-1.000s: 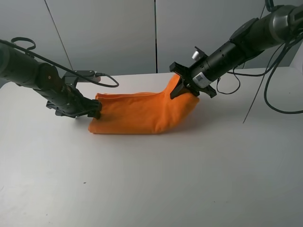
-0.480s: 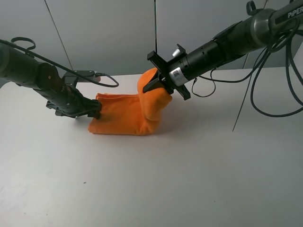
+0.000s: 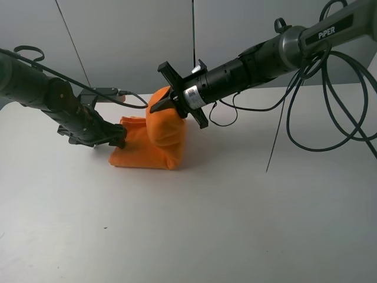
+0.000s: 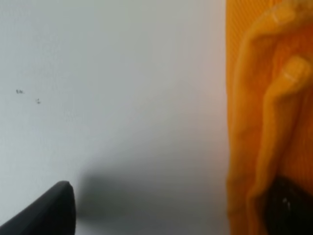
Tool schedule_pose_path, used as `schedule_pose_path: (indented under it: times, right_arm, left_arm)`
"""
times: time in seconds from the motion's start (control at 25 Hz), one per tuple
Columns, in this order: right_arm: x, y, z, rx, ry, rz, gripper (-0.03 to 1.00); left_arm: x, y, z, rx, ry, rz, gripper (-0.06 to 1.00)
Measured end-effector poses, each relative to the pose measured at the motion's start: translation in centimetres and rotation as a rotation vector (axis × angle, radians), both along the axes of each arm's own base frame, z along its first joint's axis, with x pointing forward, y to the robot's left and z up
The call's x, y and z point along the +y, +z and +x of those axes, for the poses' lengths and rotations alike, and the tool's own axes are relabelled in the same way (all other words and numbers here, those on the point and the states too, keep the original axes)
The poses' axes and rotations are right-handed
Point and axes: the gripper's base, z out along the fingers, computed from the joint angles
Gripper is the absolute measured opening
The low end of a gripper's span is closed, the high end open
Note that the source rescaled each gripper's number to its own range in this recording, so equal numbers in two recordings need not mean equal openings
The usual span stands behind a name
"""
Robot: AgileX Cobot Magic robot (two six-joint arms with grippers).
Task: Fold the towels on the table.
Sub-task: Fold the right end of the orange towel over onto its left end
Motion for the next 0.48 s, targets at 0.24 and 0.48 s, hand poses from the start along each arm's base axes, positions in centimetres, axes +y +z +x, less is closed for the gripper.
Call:
schedule_pose_path:
  times: [0.24, 0.48]
  right_arm:
    - [1.0, -1.3, -0.3, 0.038, -0.015, 0.0, 0.06]
    - [1.0, -2.8, 0.1, 0.037, -0.069, -0.051, 0.06]
  left_arm:
    - [0.0, 0.0, 0.0, 0.002, 0.0, 0.0, 0.99]
    - [0.0, 0.0, 0.0, 0.001, -0.007, 0.004, 0.99]
